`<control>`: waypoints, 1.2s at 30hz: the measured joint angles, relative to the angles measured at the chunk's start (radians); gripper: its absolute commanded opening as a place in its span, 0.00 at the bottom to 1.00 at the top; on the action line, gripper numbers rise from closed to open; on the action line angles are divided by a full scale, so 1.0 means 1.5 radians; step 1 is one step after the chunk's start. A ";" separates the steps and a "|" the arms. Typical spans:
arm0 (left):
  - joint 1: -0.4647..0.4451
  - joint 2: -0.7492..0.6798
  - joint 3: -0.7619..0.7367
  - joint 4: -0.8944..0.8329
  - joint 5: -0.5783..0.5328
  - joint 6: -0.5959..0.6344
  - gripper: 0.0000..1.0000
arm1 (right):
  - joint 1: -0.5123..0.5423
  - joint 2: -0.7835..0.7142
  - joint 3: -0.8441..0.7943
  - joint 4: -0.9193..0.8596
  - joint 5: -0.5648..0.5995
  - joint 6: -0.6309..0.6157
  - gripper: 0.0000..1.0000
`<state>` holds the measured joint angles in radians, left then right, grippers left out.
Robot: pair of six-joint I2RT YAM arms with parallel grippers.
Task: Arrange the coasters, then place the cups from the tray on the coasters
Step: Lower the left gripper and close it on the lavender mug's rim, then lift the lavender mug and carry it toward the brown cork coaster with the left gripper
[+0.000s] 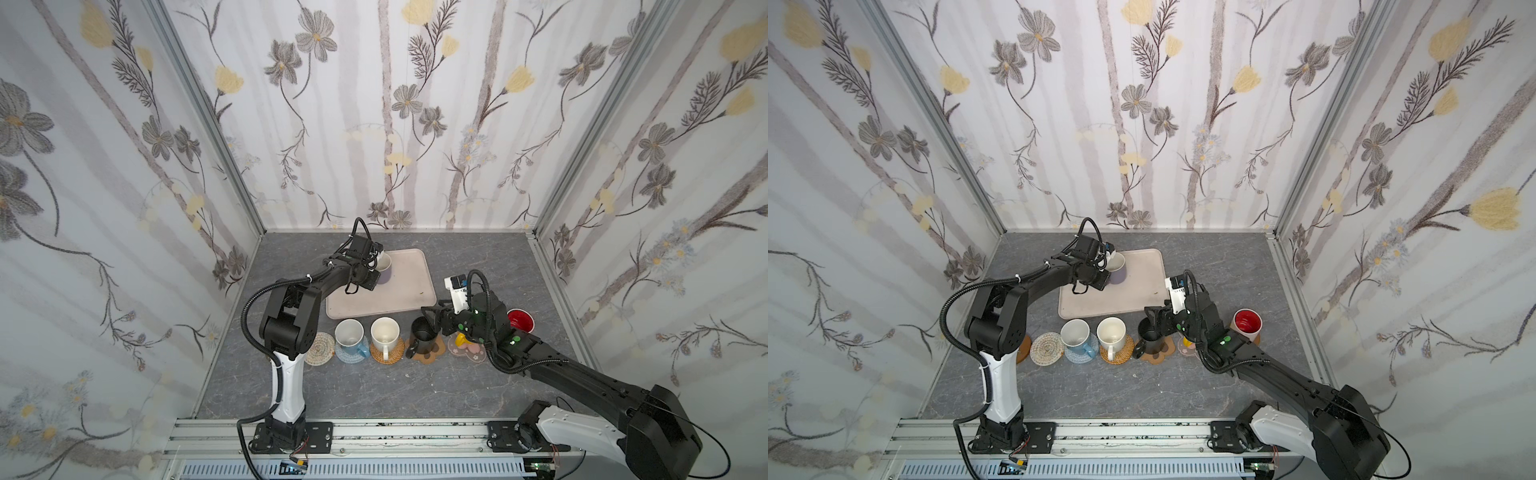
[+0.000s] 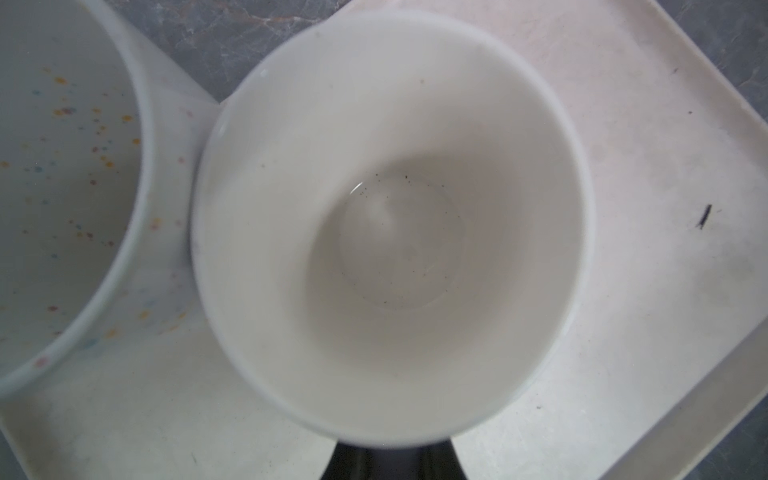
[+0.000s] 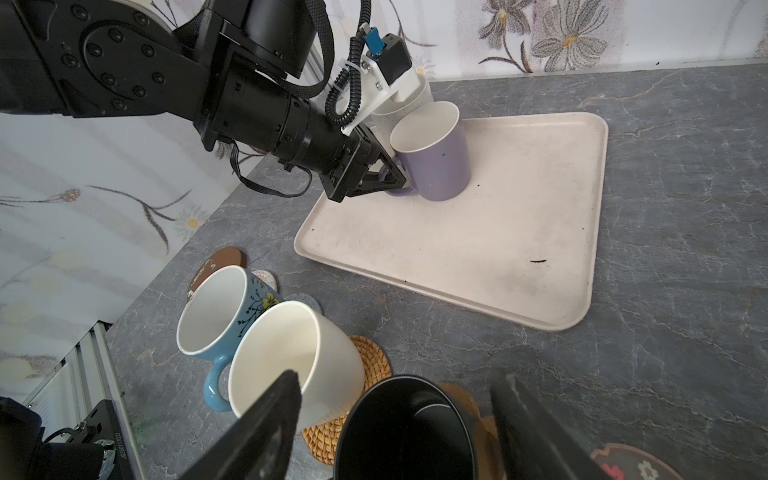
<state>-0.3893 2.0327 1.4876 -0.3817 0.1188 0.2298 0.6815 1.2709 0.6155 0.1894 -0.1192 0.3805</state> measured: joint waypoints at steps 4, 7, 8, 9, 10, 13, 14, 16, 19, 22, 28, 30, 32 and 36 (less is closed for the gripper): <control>-0.008 -0.010 -0.005 -0.012 -0.013 -0.002 0.00 | 0.000 -0.005 -0.001 0.000 0.002 0.000 0.73; -0.015 -0.021 -0.009 -0.021 -0.014 -0.007 0.00 | 0.000 -0.008 -0.001 0.000 0.002 0.000 0.73; -0.018 -0.027 -0.010 -0.024 -0.014 -0.009 0.00 | 0.000 -0.009 -0.002 -0.001 0.002 0.000 0.73; -0.020 -0.034 -0.010 -0.027 -0.013 -0.010 0.00 | 0.000 -0.011 -0.002 -0.001 0.002 0.000 0.73; -0.021 -0.041 -0.011 -0.028 -0.013 -0.013 0.00 | 0.000 -0.012 -0.002 0.000 0.002 0.000 0.74; -0.027 -0.067 -0.013 -0.028 -0.008 -0.016 0.00 | 0.000 -0.016 -0.003 -0.001 0.002 0.000 0.74; -0.028 -0.075 -0.014 -0.028 -0.007 -0.018 0.00 | 0.000 -0.018 -0.003 -0.001 0.002 0.000 0.74; -0.029 -0.095 -0.017 -0.030 -0.006 -0.028 0.00 | 0.000 -0.022 -0.003 -0.001 0.002 0.000 0.74; -0.029 -0.125 -0.018 -0.033 -0.006 -0.060 0.00 | 0.000 -0.025 -0.003 -0.003 0.009 0.000 0.74; -0.029 -0.160 -0.029 -0.036 -0.007 -0.096 0.00 | 0.000 -0.028 -0.003 -0.004 0.012 0.000 0.74; -0.029 -0.238 -0.070 -0.053 -0.024 -0.164 0.00 | 0.000 -0.028 -0.003 -0.005 0.015 0.000 0.76; -0.029 -0.265 -0.085 -0.064 -0.034 -0.183 0.00 | 0.000 -0.028 -0.003 -0.005 0.016 0.000 0.78; -0.029 -0.293 -0.100 -0.076 -0.050 -0.205 0.00 | 0.000 -0.028 -0.003 -0.005 0.016 0.000 0.81; -0.028 -0.353 -0.144 -0.090 -0.072 -0.248 0.00 | -0.001 -0.032 -0.001 -0.005 0.016 0.000 0.92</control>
<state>-0.4320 1.5028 1.2713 -0.5171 0.0101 -0.1417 0.6804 1.2224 0.6136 0.1822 -0.0959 0.3801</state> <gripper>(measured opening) 0.134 0.878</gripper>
